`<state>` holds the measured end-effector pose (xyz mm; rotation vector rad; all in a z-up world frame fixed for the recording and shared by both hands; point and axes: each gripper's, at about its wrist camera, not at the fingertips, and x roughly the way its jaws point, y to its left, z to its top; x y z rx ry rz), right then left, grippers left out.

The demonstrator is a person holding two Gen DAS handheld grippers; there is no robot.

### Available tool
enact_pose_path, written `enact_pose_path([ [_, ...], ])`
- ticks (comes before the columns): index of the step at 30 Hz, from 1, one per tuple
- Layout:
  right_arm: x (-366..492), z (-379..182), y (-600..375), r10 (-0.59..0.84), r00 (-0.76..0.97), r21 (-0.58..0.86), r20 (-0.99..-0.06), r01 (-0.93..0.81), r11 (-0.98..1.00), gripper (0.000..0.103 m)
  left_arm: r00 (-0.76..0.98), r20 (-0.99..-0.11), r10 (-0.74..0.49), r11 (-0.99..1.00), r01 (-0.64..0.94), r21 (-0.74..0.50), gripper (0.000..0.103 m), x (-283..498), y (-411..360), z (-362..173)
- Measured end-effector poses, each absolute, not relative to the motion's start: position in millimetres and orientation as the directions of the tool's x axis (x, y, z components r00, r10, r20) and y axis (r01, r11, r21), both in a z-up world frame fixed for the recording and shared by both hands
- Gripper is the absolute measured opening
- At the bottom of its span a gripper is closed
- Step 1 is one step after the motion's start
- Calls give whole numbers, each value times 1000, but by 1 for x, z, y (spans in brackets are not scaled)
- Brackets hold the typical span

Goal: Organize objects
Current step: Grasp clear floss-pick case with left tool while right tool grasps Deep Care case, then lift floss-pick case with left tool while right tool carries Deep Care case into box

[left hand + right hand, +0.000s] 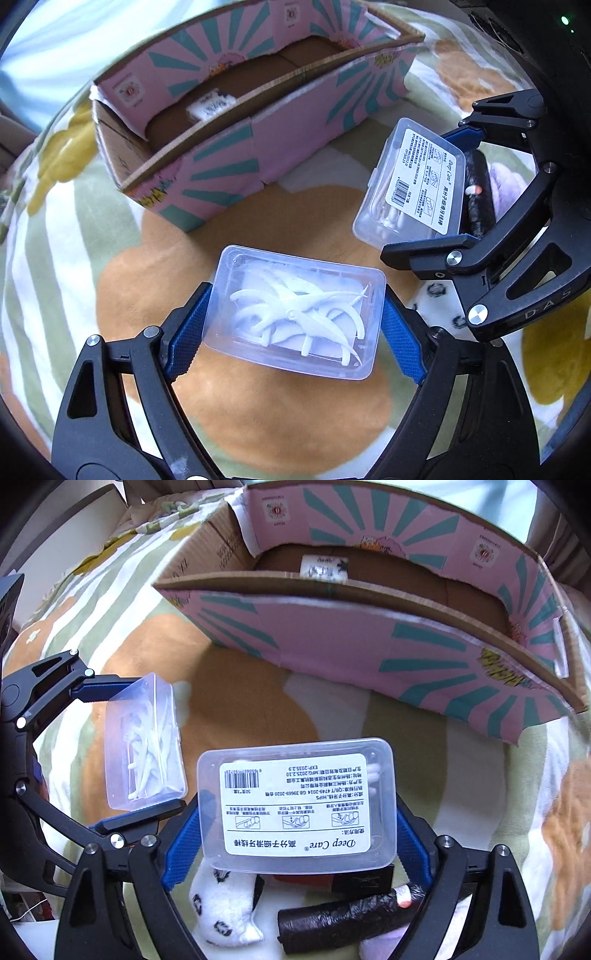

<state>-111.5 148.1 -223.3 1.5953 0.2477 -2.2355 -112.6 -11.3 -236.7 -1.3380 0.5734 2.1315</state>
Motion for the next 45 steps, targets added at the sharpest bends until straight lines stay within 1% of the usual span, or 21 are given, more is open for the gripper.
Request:
enact_pose_path([
  [5, -106, -181, 163, -208, -317, 73, -925, 391, -918, 88, -384, -894, 231, -775, -628, 70, 85, -108, -2, -202],
  [8, -102, -156, 138, -209, -336, 74, -918, 374, -925, 88, -401, -886, 233, -795, -603, 64, 85, -100, 2, -177],
  [11, -96, -125, 148, -208, -358, 74, -910, 356, -932, 88, -418, -878, 232, -821, -568, 53, 85, -91, 5, -151],
  [14, -94, -104, 143, -203, -383, 66, -901, 342, -937, 88, -434, -869, 239, -853, -521, 26, 85, -81, 3, -123],
  [19, -77, -57, 164, -194, -422, 71, -885, 291, -954, 88, -461, -856, 232, -901, -434, -11, 85, -60, 0, -79],
  [26, -49, -10, 191, -169, -468, 65, -868, 229, -971, 88, -494, -853, 166, -960, -280, -25, 85, -34, 0, -31],
  [31, -28, 8, 207, -139, -491, 58, -860, 176, -983, 88, -524, -845, 105, -989, -141, -35, 85, -16, -2, -9],
  [34, -17, 9, 212, -132, -497, 65, -857, 149, -987, 88, -520, -848, 99, -995, -67, -75, 85, -7, -3, -9],
  [39, -6, 6, 211, -133, -502, 58, -854, 162, -985, 88, -527, -847, 67, -997, -64, -39, 85, 1, 7, -8],
  [45, -9, 8, 217, -152, -509, 78, -847, 163, -983, 88, -536, -843, 57, -998, -43, -40, 85, 0, 9, -1],
])
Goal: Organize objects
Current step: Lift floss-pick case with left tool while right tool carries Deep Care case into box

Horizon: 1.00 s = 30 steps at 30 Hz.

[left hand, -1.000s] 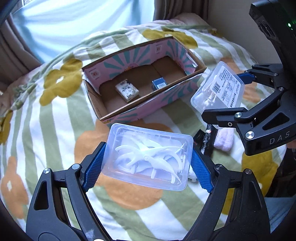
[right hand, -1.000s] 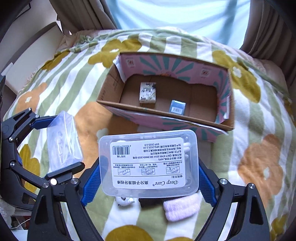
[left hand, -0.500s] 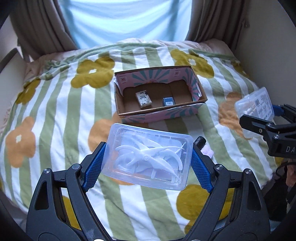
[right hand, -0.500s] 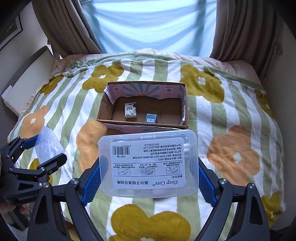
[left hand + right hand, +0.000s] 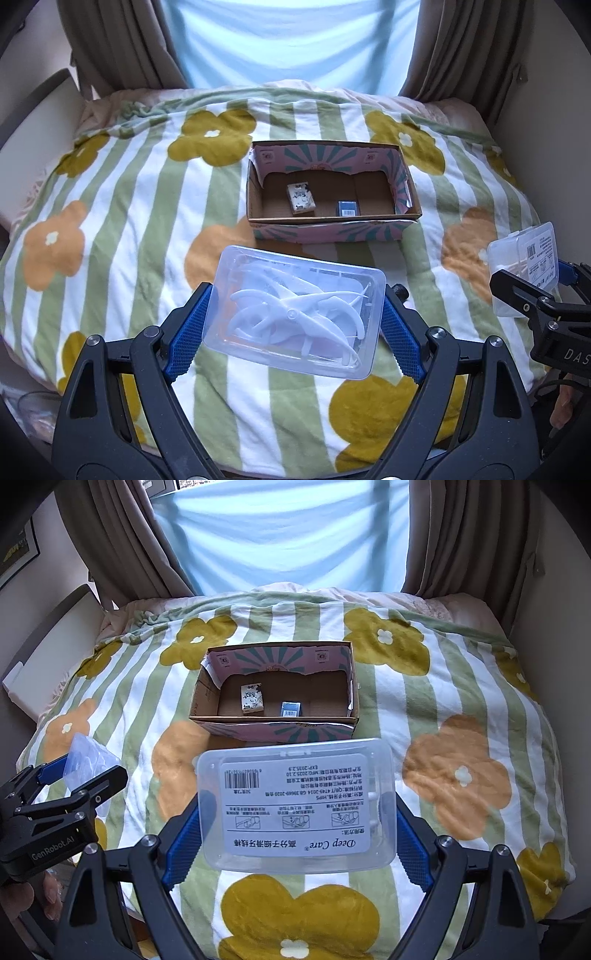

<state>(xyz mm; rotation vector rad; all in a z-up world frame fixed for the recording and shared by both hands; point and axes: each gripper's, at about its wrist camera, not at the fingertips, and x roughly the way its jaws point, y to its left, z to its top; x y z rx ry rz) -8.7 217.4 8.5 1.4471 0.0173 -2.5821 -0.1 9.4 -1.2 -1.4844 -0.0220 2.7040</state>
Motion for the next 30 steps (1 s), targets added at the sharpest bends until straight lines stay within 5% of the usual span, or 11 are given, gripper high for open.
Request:
enact_pose_path([
  [20, -106, 19, 217, -179, -526, 91, -832, 190, -978, 88, -543, -838, 62, -998, -18, -62, 85, -86, 9, 4],
  [30, -211, -22, 203, -190, -472, 99, -861, 211, -972, 88, -481, -874, 67, -998, -29, -60, 85, -177, 20, -42],
])
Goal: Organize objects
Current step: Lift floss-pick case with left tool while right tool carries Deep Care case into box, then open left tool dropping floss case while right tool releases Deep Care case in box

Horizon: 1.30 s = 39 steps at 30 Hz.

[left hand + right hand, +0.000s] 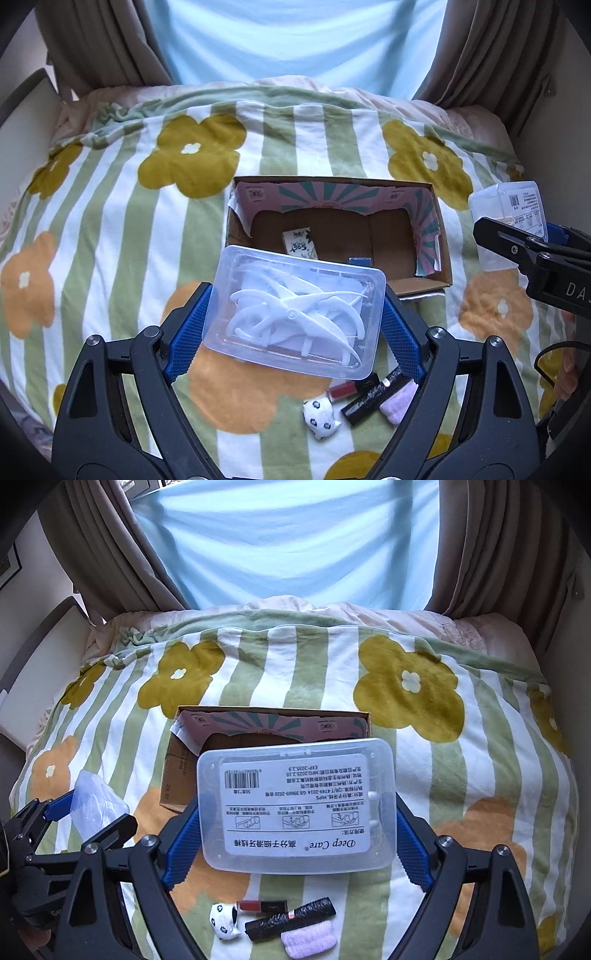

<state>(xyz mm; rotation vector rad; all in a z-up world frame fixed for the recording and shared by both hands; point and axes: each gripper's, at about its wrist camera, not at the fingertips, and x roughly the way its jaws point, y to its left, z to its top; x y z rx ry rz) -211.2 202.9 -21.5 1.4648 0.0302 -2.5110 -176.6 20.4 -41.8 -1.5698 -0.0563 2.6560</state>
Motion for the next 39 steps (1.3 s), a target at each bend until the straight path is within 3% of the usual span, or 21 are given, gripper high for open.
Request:
enact_pose_path([
  [10, -296, -115, 177, -222, -314, 168, -923, 188, -968, 88, -374, -925, 60, -998, -38, -49, 85, -254, 26, -127],
  [21, -334, -195, 162, -221, -210, 189, -952, 162, -968, 88, -269, -961, 67, -997, -58, -54, 85, -289, 40, -217],
  [29, -338, -206, 169, -225, -193, 203, -955, 128, -971, 89, -244, -967, 70, -996, -64, -56, 85, -291, 41, -227],
  [31, -340, -206, 171, -237, -187, 218, -953, 119, -969, 89, -234, -969, 79, -996, -54, -69, 88, -293, 38, -226],
  [32, -340, -205, 172, -249, -184, 231, -951, 111, -967, 89, -229, -969, 89, -996, -45, -80, 99, -293, 35, -225],
  [33, -341, -205, 173, -271, -183, 256, -945, 100, -961, 93, -231, -969, 91, -996, -33, -86, 103, -293, 33, -224],
  [35, -341, -205, 178, -316, -196, 310, -928, 62, -949, 102, -244, -965, 97, -995, -25, -93, 103, -292, 31, -221],
  [39, -340, -202, 182, -322, -208, 318, -924, 51, -947, 102, -249, -965, 81, -997, -40, -73, 103, -290, 31, -219],
])
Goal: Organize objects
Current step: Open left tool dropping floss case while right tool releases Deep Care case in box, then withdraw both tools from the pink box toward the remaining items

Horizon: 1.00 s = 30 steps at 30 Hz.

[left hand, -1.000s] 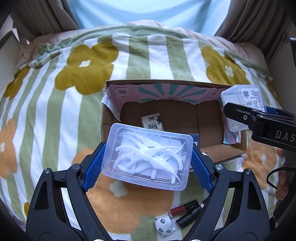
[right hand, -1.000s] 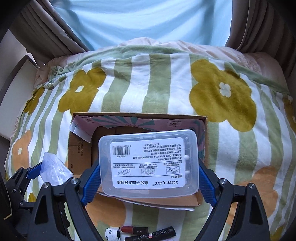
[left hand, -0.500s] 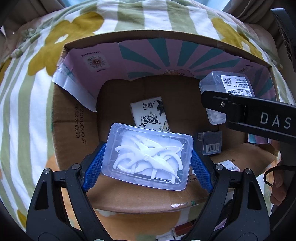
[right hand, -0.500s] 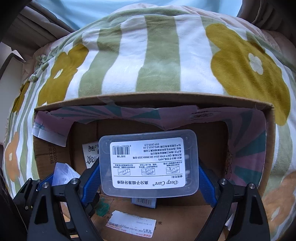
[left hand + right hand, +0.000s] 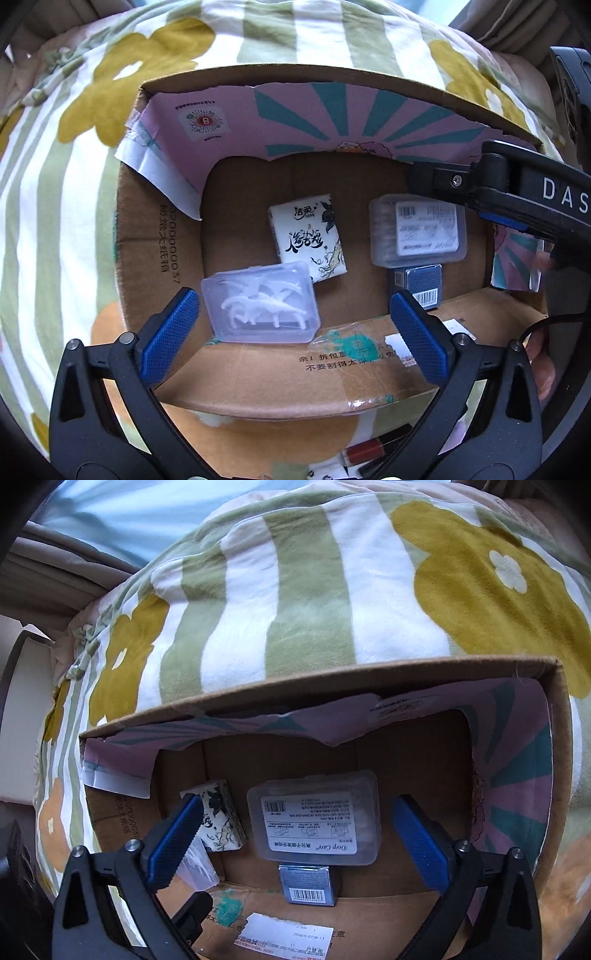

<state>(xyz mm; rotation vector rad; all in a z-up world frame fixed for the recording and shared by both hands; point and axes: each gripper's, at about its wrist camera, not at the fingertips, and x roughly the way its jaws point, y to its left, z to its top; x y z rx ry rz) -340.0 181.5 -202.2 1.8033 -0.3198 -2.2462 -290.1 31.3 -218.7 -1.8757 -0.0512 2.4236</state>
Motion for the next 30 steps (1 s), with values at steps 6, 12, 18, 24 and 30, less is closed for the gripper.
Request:
enact_pose_path([
  [6, -335, -194, 182, -308, -213, 297, -927, 84, -951, 102, -256, -964, 73, -997, -42, -64, 103, -285, 31, -211],
  [12, -328, -171, 181, -292, -254, 271, -922, 114, -956, 102, -275, -958, 76, -997, -36, -68, 103, -278, 29, -192],
  [18, -314, -136, 183, -272, -287, 243, -918, 136, -961, 102, -315, -946, 78, -997, -13, -78, 103, -267, 24, -158],
  [24, -288, -96, 185, -246, -340, 203, -908, 159, -966, 102, -368, -927, 73, -997, 1, -79, 103, -245, 19, -116],
  [30, -256, -56, 188, -235, -389, 179, -891, 174, -968, 102, -403, -913, 65, -997, 16, -78, 103, -215, 12, -79],
])
